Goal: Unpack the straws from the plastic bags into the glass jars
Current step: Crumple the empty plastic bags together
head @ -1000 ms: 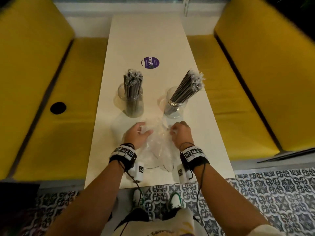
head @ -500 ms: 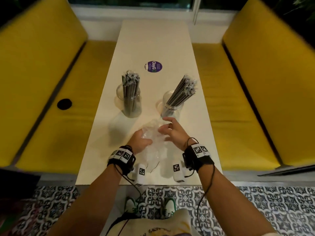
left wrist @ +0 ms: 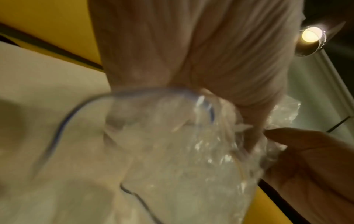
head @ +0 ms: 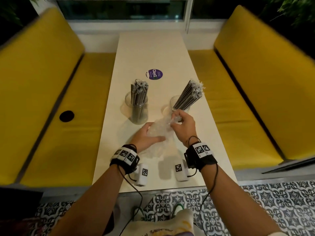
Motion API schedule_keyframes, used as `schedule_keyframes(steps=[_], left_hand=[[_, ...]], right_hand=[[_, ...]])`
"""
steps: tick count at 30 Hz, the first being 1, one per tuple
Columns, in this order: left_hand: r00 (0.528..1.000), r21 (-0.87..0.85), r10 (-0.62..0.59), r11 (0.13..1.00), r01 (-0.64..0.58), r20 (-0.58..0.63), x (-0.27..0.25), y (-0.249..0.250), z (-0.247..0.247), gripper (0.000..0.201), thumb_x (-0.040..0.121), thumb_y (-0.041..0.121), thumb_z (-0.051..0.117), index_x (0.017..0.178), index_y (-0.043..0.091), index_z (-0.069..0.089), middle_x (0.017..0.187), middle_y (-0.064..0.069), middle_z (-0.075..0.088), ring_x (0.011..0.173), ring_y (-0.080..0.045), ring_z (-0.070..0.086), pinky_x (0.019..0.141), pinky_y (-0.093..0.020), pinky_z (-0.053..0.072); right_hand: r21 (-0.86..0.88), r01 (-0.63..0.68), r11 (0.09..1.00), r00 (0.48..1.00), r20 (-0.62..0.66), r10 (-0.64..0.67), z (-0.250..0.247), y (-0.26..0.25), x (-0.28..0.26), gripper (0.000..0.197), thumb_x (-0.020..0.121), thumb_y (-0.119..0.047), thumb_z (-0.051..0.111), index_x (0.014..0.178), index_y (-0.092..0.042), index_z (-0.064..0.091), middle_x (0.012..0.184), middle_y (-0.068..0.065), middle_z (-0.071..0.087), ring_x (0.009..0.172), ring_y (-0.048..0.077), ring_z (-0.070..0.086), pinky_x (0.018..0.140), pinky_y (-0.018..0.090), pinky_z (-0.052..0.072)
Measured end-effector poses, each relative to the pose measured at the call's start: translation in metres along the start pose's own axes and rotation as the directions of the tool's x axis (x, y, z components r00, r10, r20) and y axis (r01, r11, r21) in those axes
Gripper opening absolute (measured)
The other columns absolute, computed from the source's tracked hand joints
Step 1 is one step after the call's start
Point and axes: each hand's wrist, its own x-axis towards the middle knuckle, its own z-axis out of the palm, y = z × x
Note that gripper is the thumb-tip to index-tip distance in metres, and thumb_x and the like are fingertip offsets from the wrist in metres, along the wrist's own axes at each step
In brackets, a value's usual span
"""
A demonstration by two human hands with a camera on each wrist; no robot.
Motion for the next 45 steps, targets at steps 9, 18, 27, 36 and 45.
schedule_keyframes(steps=[9,18,27,36,45], left_hand=[[0.924,-0.619,-0.305,0.779,0.104,-0.229,0.019,0.006,-0.019,0.051,0.088,0.002,0.053,0.137,0.010,0.064,0.127,-0.022,0.073,0.105,-0.037,0.074,0.072,-0.040,0.065],[0.980,-0.889,-0.085,0.411,0.201,0.182,-0.007,0.026,-0.014,0.042,0.089,0.014,0.057,0.130,0.006,0.059,0.115,-0.020,0.067,0.100,-0.034,0.067,0.086,-0.043,0.053],[0.999,-0.708,-0.035,0.706,0.026,0.003,0.002,0.014,0.000,0.038,0.097,0.034,0.073,0.125,0.009,0.071,0.109,-0.012,0.074,0.099,-0.029,0.070,0.071,-0.034,0.056],[0.984,-0.610,-0.161,0.789,0.078,-0.082,-0.005,-0.004,-0.015,0.077,0.065,0.030,0.077,0.137,0.012,0.057,0.126,-0.022,0.071,0.102,-0.036,0.071,0.068,-0.037,0.050],[0.995,-0.808,-0.062,0.588,-0.023,-0.074,-0.020,-0.006,-0.026,0.047,0.096,0.004,0.070,0.139,0.012,0.051,0.132,-0.022,0.068,0.096,-0.026,0.075,0.065,-0.035,0.059]], right_hand=[[-0.097,0.235,0.967,0.937,0.286,-0.199,0.028,-0.006,-0.048,0.028,0.082,-0.044,0.079,0.101,-0.027,0.067,0.116,-0.004,0.058,0.109,0.015,0.058,0.079,0.028,0.056],[-0.164,0.231,0.959,0.963,0.180,-0.201,0.039,-0.004,-0.034,0.030,0.068,-0.014,0.091,0.086,-0.024,0.069,0.099,-0.005,0.054,0.090,0.017,0.056,0.082,0.025,0.047],[-0.026,0.013,1.000,0.947,0.322,-0.004,0.041,-0.024,-0.046,0.024,0.087,-0.016,0.077,0.107,-0.026,0.068,0.108,-0.003,0.072,0.094,0.017,0.072,0.084,0.028,0.060],[-0.246,0.357,0.901,0.868,0.444,-0.223,0.023,-0.030,-0.028,0.073,0.082,-0.023,0.082,0.145,-0.038,0.048,0.137,0.001,0.042,0.114,0.019,0.052,0.094,0.024,0.049],[-0.110,0.205,0.973,0.977,0.079,-0.197,0.046,-0.035,-0.040,0.027,0.074,-0.013,0.089,0.091,-0.027,0.072,0.101,-0.003,0.064,0.082,0.018,0.062,0.074,0.034,0.058]])
